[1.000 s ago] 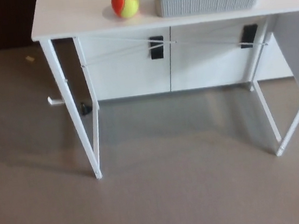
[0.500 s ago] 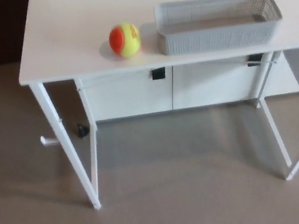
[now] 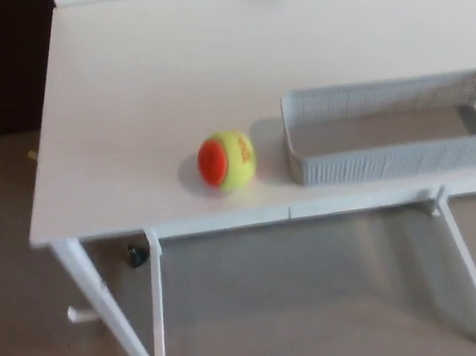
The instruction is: The robot walk towards a table in front and uses its left hand to pickup a tennis ball on the left side and put it in a container on the right hand side
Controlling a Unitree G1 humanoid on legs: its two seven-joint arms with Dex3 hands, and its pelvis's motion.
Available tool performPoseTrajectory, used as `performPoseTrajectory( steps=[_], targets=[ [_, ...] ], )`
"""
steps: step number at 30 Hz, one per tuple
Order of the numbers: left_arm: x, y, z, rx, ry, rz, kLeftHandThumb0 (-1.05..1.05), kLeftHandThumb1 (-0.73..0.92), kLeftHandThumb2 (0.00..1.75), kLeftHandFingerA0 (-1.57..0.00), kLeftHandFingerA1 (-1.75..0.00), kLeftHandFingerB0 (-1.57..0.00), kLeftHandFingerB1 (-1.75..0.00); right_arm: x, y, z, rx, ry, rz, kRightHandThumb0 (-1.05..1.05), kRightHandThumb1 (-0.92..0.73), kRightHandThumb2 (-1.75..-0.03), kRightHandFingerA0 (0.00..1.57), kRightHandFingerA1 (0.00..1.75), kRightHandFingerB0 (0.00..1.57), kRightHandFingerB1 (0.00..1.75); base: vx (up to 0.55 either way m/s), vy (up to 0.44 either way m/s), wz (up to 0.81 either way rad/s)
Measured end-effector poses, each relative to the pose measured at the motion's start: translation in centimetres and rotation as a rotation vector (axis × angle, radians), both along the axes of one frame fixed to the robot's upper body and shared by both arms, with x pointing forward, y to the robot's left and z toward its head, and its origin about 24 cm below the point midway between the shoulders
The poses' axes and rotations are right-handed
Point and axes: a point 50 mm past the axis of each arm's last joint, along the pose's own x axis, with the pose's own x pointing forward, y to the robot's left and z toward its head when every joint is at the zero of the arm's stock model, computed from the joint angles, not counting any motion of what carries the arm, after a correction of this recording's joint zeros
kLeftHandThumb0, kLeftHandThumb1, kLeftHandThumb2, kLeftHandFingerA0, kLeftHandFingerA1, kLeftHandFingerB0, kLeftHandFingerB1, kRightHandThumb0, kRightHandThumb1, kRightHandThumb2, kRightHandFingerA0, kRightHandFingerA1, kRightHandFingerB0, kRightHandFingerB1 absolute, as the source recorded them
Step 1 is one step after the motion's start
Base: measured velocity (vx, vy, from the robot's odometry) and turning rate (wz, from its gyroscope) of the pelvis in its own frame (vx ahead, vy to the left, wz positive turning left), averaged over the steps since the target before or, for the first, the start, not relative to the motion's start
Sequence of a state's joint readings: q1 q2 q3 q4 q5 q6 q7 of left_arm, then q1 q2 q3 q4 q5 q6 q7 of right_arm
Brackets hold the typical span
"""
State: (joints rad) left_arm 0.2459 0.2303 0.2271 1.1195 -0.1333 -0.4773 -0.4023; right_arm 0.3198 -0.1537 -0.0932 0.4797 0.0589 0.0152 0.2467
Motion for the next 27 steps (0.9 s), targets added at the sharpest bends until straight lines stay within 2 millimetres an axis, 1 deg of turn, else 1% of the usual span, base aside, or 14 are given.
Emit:
performPoseTrajectory(
  steps=[1,3,6,8,11,12,13,15,18,21,22,24,25,27],
  targets=[
    [0.3,-0.1,0.0,-0.002,-0.007,-0.004,-0.24,0.45,0.54,-0.34,-0.32,-0.28,-0.30,0.1,-0.1,0.1,-0.003,-0.003,0.000,-0.06,-0.53,-0.97,0.08,0.52,0.07,0.51,0.34,-0.171,0.47],
    [0.8,-0.1,0.1,0.000,-0.025,-0.009,-0.24,0.45,0.54,-0.34,-0.32,-0.28,-0.30,0.6,-0.2,0.3,-0.010,-0.015,0.002,-0.06,-0.53,-0.97,0.08,0.52,0.07,0.51,0.32,-0.175,0.28],
    [0.5,-0.3,0.0,-0.005,-0.018,-0.004,-0.27,0.45,0.54,-0.35,-0.33,-0.28,-0.30,0.9,-0.1,0.5,-0.020,-0.027,0.012,-0.04,-0.54,-0.97,0.08,0.53,0.06,0.51,0.28,-0.145,-0.01],
    [0.1,-0.3,0.0,-0.005,-0.010,-0.002,-0.24,0.44,0.54,-0.36,-0.33,-0.30,-0.31,0.9,0.0,0.5,-0.022,-0.021,0.012,-0.05,-0.56,-0.99,0.06,0.52,0.05,0.50,0.27,-0.124,-0.12],
    [0.1,-0.2,0.0,-0.004,-0.012,0.001,-0.23,0.45,0.54,-0.36,-0.33,-0.30,-0.31,0.9,0.1,0.7,-0.025,-0.023,0.015,-0.04,-0.56,-0.99,0.06,0.52,0.05,0.50,0.17,0.013,-0.20],
    [0.2,-0.3,0.0,-0.004,-0.016,0.001,-0.26,0.46,0.54,-0.34,-0.32,-0.27,-0.30,0.9,0.1,0.8,-0.026,-0.025,0.016,-0.04,-0.73,-0.72,0.15,0.54,0.05,0.45,0.17,0.155,-0.28],
    [0.3,-0.2,0.0,-0.002,-0.019,0.000,-0.26,0.46,0.54,-0.33,-0.32,-0.27,-0.30,0.9,0.2,0.8,-0.026,-0.024,0.016,-0.05,-0.72,-0.76,0.14,0.53,0.04,0.45,0.17,0.156,-0.32],
    [0.5,-0.3,0.1,-0.002,-0.026,-0.005,-0.27,0.46,0.54,-0.33,-0.32,-0.27,-0.30,1.0,0.3,0.9,-0.021,-0.028,0.016,-0.06,-0.72,-0.74,0.15,0.52,0.04,0.44,0.12,0.337,-0.76],
    [0.9,0.3,0.5,0.018,-0.040,-0.007,-0.27,0.45,0.54,-0.34,-0.32,-0.28,-0.30,1.0,0.7,0.7,-0.012,-0.019,0.018,-0.08,-0.71,-0.72,0.16,0.53,0.06,0.45,0.08,0.177,0.13],
    [0.7,0.3,0.5,0.017,-0.035,-0.002,-0.27,0.46,0.54,-0.33,-0.32,-0.27,-0.30,1.1,0.7,0.7,-0.012,-0.015,0.021,-0.09,-0.70,-0.75,0.15,0.53,0.06,0.45,0.11,-0.013,0.12],
    [0.6,0.3,0.5,0.017,-0.035,-0.002,-0.28,0.46,0.54,-0.34,-0.32,-0.27,-0.30,1.3,0.7,0.8,-0.014,-0.020,0.022,-0.08,-0.74,-0.66,0.13,0.52,0.11,0.46,0.12,-0.054,0.10],
    [0.5,0.4,0.4,0.018,-0.033,-0.001,-0.27,0.46,0.54,-0.34,-0.32,-0.27,-0.30,1.6,0.7,0.9,-0.014,-0.026,0.023,-0.08,-0.73,-0.66,0.13,0.53,0.12,0.46,0.06,-0.090,0.07],
    [0.5,0.4,0.4,0.017,-0.033,-0.001,-0.29,0.47,0.54,-0.34,-0.32,-0.26,-0.30,1.7,0.7,0.9,-0.014,-0.026,0.022,-0.09,-0.72,-0.70,0.16,0.54,0.06,0.44,0.03,-0.097,0.09],
    [0.5,0.3,0.4,0.016,-0.032,0.000,-0.27,0.47,0.54,-0.33,-0.32,-0.27,-0.30,1.8,0.7,0.9,-0.015,-0.025,0.022,-0.10,-0.72,-0.70,0.16,0.53,0.06,0.43,0.03,-0.094,0.02]
  ],
)
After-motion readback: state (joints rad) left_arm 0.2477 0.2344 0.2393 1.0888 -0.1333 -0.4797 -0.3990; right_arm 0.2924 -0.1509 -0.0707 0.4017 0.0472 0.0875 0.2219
